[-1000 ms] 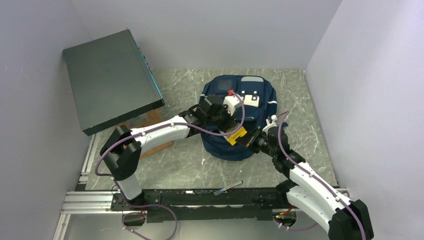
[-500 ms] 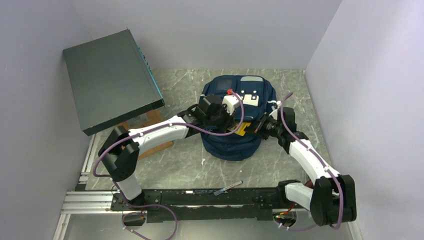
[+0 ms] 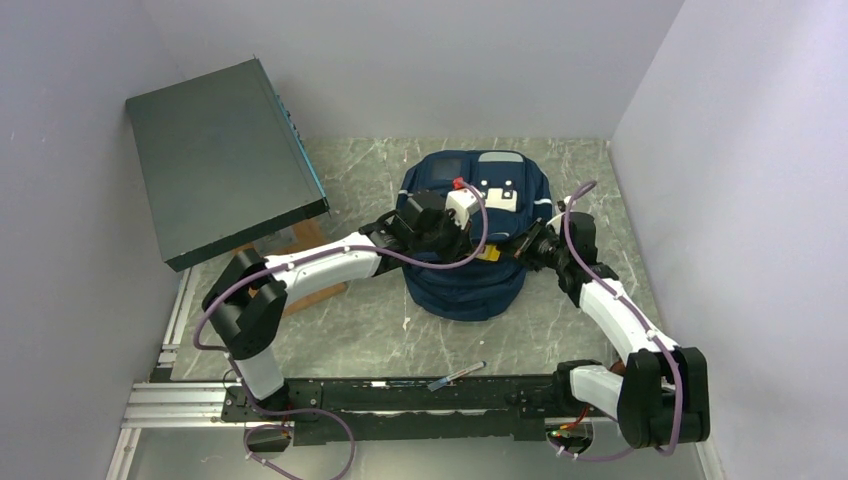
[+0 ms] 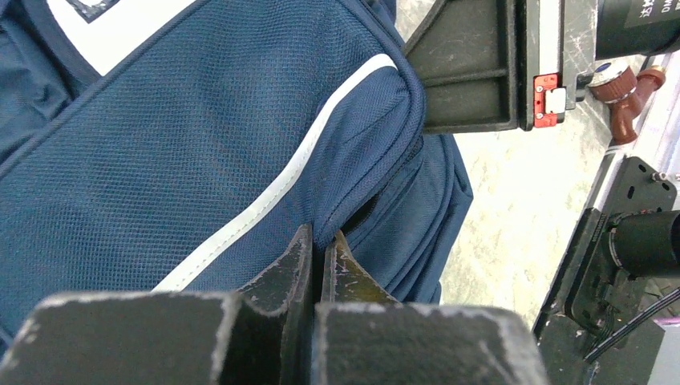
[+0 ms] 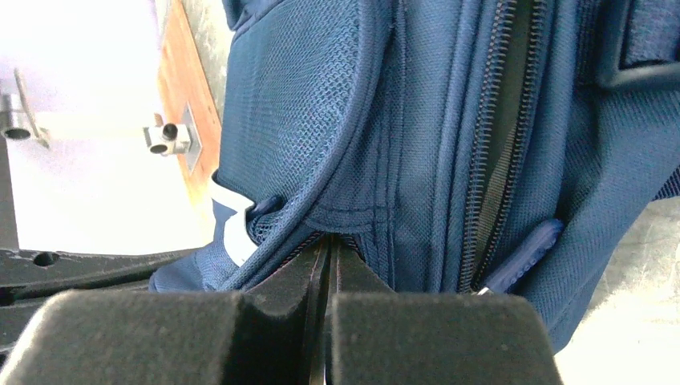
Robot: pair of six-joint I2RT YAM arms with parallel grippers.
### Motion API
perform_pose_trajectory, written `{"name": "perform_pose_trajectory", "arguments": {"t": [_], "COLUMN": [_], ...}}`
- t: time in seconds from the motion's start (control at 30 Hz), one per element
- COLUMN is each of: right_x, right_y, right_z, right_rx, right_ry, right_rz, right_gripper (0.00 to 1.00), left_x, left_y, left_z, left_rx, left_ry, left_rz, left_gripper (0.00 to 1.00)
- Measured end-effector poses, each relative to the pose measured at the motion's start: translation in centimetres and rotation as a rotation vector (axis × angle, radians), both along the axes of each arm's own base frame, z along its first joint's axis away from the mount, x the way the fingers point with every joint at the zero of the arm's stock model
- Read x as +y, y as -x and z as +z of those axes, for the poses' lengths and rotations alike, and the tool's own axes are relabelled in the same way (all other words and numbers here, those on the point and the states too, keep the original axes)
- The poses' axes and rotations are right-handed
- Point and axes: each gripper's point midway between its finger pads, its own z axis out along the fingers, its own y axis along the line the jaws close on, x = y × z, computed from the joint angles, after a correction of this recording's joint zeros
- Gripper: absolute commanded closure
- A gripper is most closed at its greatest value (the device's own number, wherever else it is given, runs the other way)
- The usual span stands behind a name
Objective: Pack the student bag
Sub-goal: Place the stationery in the student bag, then pick up the stationery from the center of the board.
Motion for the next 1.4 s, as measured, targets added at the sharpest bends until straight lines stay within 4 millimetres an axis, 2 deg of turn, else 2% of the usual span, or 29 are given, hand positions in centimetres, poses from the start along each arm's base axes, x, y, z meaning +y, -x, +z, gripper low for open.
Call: {"name": "perform_pose_trajectory", "arguments": {"t": [0.07,0.2,0.33,0.5,0.63,0.77,0.83,0.93,0.97,1.0,1.13,1.2,1.27,1.4], "right_x": [-0.2,-0.7,-0.9,-1.9,-2.3,-1.8,-1.5,-0.6,-0.2,0.4,3.2,3.6,4.0,4.2], "right_y": [-0.2,-0.5,0.0,1.5,2.8,4.2,4.9,6.2,6.9,7.6,12.7,14.1,15.4,17.4], "right_z": [-0.3,-0.9,-1.1,0.5,2.0,1.5,0.9,0.4,0.3,0.2,0.2,0.3,-0.1,-1.7], "right_rx": [-0.006,0.006,0.022,-0.025,-0.077,-0.086,-0.065,-0.043,-0.038,-0.035,-0.039,-0.043,-0.036,0.028], "right_ry": [-0.005,0.016,0.066,0.156,0.183,0.164,0.16,0.177,0.201,0.218,0.262,0.249,0.225,0.222], "right_rz": [-0.023,-0.039,-0.015,0.004,0.007,0.027,0.043,0.083,0.099,0.122,0.271,0.293,0.311,0.345], "right_gripper": [0.96,0.79,0.69,0.66,0.68,0.69,0.69,0.67,0.66,0.62,0.54,0.53,0.47,0.37], "left_x": [-0.3,-0.8,-0.9,-1.0,-1.1,-1.2,-1.1,-1.1,-1.1,-1.1,-1.2,-1.2,-0.9,0.3], "left_y": [0.0,-0.1,-0.2,0.1,0.2,0.2,0.2,0.2,0.3,0.4,1.5,2.1,2.9,5.2], "left_z": [-0.4,-1.2,-1.6,-2.2,-2.4,-2.4,-2.4,-2.3,-2.3,-2.3,-2.4,-2.3,-1.8,0.6], "left_rx": [0.021,0.07,0.123,0.169,0.184,0.19,0.194,0.202,0.205,0.215,0.249,0.263,0.275,0.259], "left_ry": [0.009,0.032,0.055,0.064,0.066,0.063,0.056,0.046,0.043,0.043,0.039,0.043,0.057,0.115], "left_rz": [0.0,0.002,0.006,-0.005,-0.014,-0.018,-0.018,-0.018,-0.02,-0.025,-0.06,-0.08,-0.102,-0.157], "left_gripper": [1.0,1.0,1.0,1.0,1.0,1.0,0.92,0.68,0.65,0.62,0.5,0.44,0.41,0.4]}}
